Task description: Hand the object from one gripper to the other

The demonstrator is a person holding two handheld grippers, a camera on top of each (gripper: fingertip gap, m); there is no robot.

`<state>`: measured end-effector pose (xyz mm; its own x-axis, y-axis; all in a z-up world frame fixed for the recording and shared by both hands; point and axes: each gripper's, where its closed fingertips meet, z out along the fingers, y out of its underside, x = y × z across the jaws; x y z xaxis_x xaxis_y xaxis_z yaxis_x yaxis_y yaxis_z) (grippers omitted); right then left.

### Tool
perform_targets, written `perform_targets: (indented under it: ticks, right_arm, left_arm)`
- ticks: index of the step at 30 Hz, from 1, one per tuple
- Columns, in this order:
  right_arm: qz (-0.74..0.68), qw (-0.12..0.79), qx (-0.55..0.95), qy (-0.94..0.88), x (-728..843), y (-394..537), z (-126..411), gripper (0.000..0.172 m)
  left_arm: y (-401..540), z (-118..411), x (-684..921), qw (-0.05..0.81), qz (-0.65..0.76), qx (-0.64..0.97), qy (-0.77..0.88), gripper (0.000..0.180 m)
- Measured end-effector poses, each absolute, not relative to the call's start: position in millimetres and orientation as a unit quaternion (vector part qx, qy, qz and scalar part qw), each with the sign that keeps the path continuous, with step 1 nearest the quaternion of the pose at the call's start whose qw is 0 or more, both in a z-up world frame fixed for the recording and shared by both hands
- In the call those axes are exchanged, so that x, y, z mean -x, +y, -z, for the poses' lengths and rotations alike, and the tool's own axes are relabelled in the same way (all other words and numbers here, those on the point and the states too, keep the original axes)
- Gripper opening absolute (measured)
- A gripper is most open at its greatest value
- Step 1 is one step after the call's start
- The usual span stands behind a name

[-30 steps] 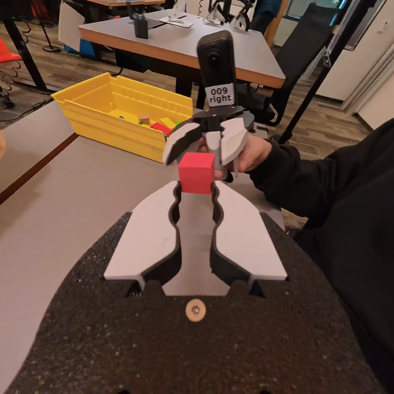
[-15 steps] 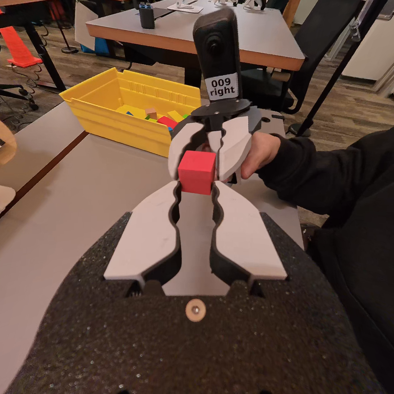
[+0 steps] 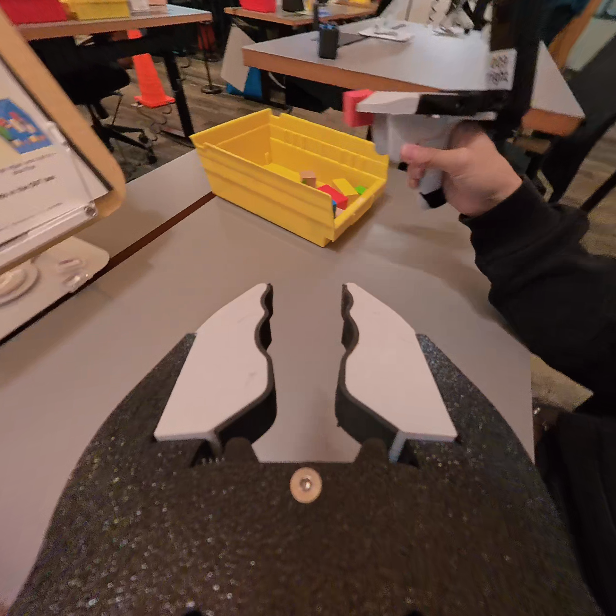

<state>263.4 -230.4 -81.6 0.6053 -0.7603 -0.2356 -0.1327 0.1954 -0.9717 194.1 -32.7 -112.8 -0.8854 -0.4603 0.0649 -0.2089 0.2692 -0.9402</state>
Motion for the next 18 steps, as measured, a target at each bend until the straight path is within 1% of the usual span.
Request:
perform_targets:
  ticks: [3,5,8,10,14,18]
  right_arm:
    - [0.313,0.611,0.548,0.478,-275.2,-319.0,101.0,0.030]
    - [0.330,0.578,0.540,0.516,-277.1,-351.0,116.7,0.030]
    - [0.311,0.571,0.545,0.530,-286.1,-354.6,135.9,0.030]
    - [0.286,0.545,0.578,0.536,-298.8,-344.8,156.0,0.030]
    - [0.232,0.498,0.629,0.550,-327.3,-325.9,188.9,0.030]
    - [0.178,0.475,0.645,0.571,-344.8,-315.0,206.3,0.030]
  left_arm:
    - [-25.0,113.1,-198.3,0.085,0.594,0.243,0.763,0.040]
    - [-22.3,114.9,-197.3,0.067,0.608,0.250,0.751,0.040]
    - [-22.3,119.7,-188.8,0.037,0.617,0.246,0.747,0.041]
    - [-20.3,127.8,-183.1,0.028,0.600,0.248,0.760,0.041]
    - [-8.0,144.5,-169.9,0.049,0.553,0.243,0.796,0.041]
    - [8.1,159.6,-154.0,0.062,0.517,0.239,0.820,0.041]
